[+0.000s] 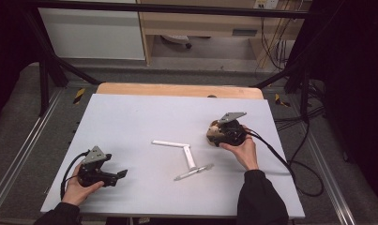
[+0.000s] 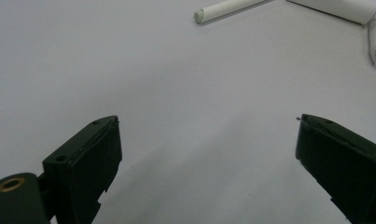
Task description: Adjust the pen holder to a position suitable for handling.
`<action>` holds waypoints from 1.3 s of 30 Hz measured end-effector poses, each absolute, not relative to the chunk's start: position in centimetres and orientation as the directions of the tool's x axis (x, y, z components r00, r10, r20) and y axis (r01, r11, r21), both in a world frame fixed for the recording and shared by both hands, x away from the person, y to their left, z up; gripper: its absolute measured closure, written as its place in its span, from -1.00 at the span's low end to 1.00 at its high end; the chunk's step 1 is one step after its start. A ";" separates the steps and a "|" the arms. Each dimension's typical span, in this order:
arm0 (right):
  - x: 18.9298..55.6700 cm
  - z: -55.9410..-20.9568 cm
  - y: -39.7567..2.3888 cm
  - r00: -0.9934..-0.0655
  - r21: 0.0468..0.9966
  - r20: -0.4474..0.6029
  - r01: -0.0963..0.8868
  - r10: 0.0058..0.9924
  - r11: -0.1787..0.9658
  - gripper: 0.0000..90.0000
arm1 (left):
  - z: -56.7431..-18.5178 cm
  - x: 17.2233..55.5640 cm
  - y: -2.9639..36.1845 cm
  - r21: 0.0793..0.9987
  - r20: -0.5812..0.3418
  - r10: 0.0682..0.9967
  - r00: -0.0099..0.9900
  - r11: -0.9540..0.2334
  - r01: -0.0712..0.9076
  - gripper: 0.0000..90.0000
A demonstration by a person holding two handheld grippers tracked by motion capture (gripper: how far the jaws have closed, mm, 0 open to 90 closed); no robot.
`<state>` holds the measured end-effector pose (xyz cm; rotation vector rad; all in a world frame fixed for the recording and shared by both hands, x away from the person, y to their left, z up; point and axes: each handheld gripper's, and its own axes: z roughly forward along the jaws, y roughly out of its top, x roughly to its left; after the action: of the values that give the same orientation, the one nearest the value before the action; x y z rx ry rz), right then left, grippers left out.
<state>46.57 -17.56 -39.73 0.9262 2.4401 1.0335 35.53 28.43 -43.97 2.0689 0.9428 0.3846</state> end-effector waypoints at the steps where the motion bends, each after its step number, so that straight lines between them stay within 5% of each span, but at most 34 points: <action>1: 46.7 -39.8 -17.5 -0.734 0.727 -0.051 0.438 0.677 0.529 0.06 | -44.0 35.5 28.4 0.779 -0.053 0.737 0.674 -0.392 0.489 -0.84; 9: 47.2 -40.0 -17.6 -0.727 0.717 -0.061 0.445 0.684 0.537 0.37 | -44.0 35.5 28.4 0.779 -0.051 0.735 0.676 -0.395 0.488 -0.83; 39: 46.3 -38.8 -14.4 -0.780 0.712 -0.117 0.366 0.615 0.599 0.46 | -44.0 35.5 28.4 0.778 -0.046 0.733 0.679 -0.400 0.484 -0.82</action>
<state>46.27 -14.41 -38.81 0.7922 2.4785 0.9875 35.54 28.38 -44.01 2.0766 0.9341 0.3884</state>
